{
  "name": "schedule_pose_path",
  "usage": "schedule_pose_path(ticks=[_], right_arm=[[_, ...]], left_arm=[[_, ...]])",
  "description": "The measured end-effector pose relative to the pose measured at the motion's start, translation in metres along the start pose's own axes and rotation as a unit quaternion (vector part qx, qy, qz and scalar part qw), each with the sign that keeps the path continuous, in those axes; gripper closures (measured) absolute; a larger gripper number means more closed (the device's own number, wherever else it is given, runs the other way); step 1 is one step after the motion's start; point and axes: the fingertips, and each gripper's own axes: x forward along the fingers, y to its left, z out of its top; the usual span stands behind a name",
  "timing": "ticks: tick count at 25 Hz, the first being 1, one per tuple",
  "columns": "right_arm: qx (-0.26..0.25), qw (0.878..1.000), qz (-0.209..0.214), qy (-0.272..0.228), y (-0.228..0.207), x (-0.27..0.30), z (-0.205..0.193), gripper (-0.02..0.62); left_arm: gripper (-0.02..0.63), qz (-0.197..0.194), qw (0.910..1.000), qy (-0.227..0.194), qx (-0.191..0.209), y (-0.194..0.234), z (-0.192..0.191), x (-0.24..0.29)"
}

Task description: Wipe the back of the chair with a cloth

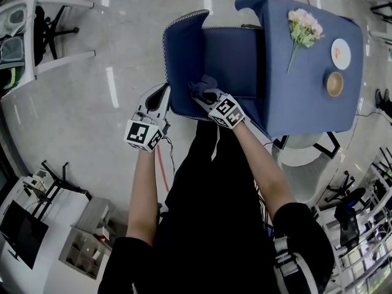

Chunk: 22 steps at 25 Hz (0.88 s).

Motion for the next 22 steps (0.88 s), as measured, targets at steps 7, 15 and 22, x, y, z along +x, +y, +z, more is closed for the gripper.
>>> schedule_pose_path(ticks=[7, 15, 22], right_arm=[[0.006, 1.000, 0.009, 0.013, 0.005, -0.007, -0.015, 0.537], [0.020, 1.000, 0.001, 0.023, -0.005, -0.003, -0.034, 0.537], [0.007, 0.999, -0.020, 0.051, -0.022, 0.007, -0.048, 0.537]], left_arm=[[0.581, 0.008, 1.0000, -0.004, -0.005, -0.001, 0.001, 0.000], [0.581, 0.013, 0.9998, -0.011, -0.010, 0.001, 0.000, 0.001], [0.581, 0.018, 0.9996, -0.015, -0.016, 0.002, -0.002, 0.001]])
